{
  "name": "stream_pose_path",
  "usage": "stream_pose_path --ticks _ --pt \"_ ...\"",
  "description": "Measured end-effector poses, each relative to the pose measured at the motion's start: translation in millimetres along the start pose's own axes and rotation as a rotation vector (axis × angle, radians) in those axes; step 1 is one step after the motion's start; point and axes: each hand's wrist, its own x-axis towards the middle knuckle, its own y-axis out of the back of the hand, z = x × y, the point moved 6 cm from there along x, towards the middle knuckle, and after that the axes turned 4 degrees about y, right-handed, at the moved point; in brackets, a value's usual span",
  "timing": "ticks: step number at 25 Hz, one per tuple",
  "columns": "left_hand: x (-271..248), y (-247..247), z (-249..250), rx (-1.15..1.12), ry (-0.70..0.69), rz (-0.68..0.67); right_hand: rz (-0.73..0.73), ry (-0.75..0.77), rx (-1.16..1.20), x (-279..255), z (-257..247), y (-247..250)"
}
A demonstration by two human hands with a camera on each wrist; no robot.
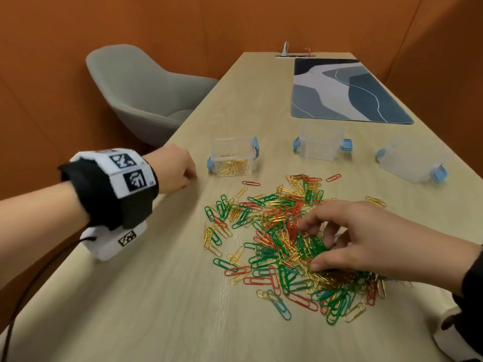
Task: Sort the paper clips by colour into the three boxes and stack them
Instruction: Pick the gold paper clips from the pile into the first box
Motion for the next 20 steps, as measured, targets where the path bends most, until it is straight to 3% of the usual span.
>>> stream_pose_path --ticks 7,11,16,20 --pt "-48 6 66 -0.301 -0.329 0.068 0.070 0.074 -0.012 4 -13 3" --pt "-53 2 97 -0.300 -0.505 -0.021 -0.006 0.082 -0.088 8 -18 -4" --pt "-48 -1 92 -0.340 -0.444 0.004 0.050 0.014 -0.069 8 -9 0" --pt "-50 8 90 -0.353 -0.422 0.162 0.169 -0.021 -0.144 9 -1 10"
